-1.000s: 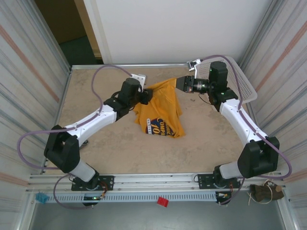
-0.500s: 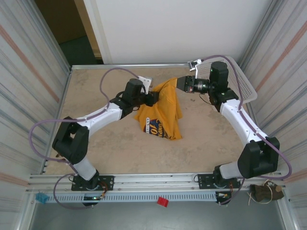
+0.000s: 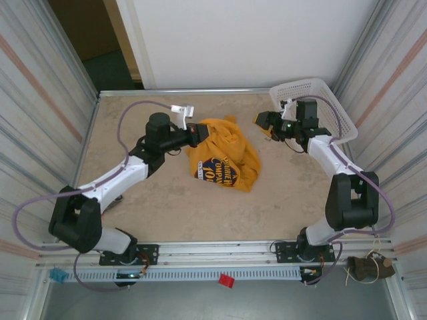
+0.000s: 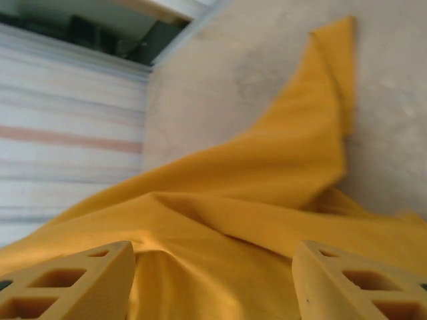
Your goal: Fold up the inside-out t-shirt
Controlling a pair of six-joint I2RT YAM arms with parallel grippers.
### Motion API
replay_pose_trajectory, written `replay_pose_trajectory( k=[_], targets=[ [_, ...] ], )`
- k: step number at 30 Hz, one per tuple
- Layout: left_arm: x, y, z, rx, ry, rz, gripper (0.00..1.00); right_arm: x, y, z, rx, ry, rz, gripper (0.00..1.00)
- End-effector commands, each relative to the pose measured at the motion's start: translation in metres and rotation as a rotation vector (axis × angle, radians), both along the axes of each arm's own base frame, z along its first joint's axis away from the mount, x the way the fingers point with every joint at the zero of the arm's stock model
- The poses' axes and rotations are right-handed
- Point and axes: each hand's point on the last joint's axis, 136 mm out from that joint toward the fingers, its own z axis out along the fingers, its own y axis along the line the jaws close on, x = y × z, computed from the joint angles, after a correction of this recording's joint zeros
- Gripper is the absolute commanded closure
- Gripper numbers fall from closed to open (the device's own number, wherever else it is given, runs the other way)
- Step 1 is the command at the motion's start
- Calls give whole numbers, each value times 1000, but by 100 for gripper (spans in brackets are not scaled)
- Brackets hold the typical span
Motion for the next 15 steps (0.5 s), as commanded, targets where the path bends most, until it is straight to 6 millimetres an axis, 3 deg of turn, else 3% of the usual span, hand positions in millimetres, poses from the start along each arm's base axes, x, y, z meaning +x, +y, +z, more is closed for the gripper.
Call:
replay_pose_trajectory(
  k=[1, 4, 7, 10, 15],
  targets=[
    [-14, 1, 11, -69, 5, -10, 100, -33, 0, 22, -114, -16, -102, 34],
    [-18, 2, 7, -65, 12, 4, 100, -71, 19, 39, -210, -78, -100, 27],
    [-21, 1, 7, -62, 14, 4, 100, -88, 37, 35, -218, -59, -88, 26],
    [-21, -2, 12, -59, 3, 3, 100, -88, 57, 26, -207, -49, -80, 23],
    [-22, -9, 21, -54, -14, -7, 100, -72, 80, -3, -148, 45, -90, 22]
  ],
)
